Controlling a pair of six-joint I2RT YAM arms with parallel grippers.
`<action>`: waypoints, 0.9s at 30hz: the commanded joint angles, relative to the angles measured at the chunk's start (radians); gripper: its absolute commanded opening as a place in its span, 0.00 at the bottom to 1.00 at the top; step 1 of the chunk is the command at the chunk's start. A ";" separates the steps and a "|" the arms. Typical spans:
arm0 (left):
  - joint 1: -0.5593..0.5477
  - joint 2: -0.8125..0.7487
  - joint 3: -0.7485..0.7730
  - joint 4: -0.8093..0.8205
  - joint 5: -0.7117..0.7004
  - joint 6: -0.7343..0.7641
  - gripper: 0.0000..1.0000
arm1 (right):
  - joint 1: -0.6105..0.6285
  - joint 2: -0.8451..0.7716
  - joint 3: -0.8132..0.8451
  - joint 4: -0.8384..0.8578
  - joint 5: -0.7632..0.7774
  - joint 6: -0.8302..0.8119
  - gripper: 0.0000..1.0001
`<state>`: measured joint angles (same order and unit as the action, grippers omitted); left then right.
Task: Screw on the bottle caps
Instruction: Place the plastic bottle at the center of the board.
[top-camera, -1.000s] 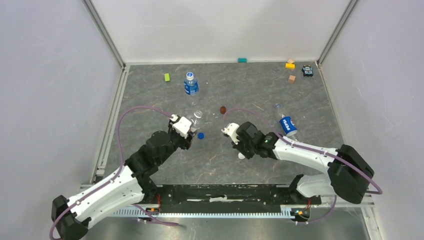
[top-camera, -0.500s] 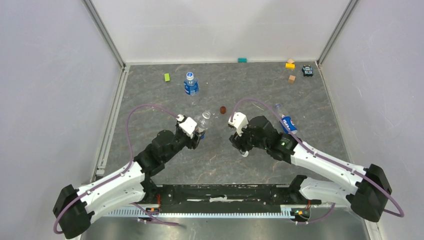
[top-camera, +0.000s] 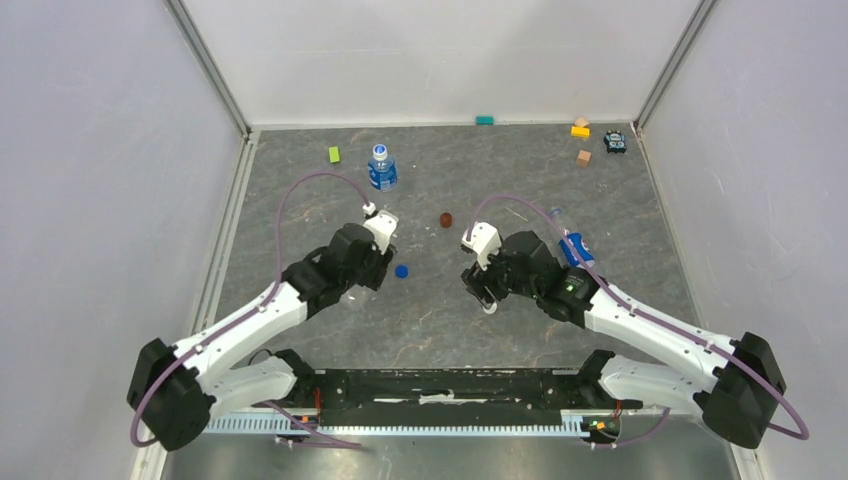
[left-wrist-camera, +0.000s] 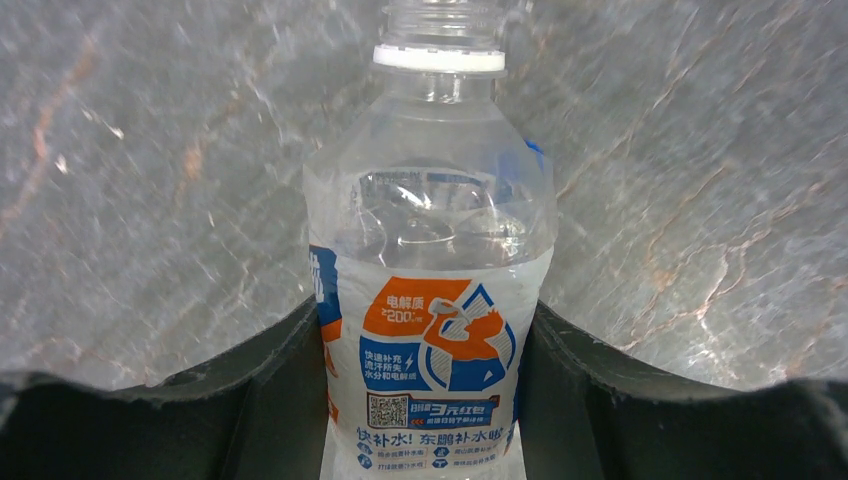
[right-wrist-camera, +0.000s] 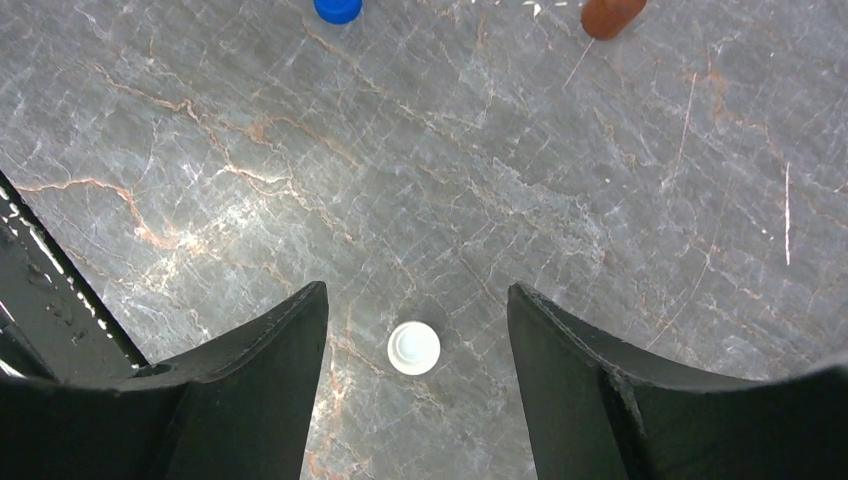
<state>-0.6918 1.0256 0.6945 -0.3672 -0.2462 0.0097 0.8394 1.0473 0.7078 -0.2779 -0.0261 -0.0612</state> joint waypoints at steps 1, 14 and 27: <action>0.036 0.107 0.089 -0.120 0.013 -0.104 0.39 | -0.006 -0.012 -0.007 -0.010 -0.009 0.017 0.72; 0.121 0.334 0.161 -0.169 0.064 -0.187 0.53 | -0.010 0.001 -0.031 -0.008 -0.029 0.023 0.73; 0.122 0.359 0.200 -0.219 0.058 -0.244 0.85 | -0.013 -0.023 -0.044 -0.011 -0.019 0.029 0.73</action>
<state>-0.5732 1.4330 0.8291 -0.5636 -0.1699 -0.1753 0.8322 1.0477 0.6701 -0.3069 -0.0452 -0.0475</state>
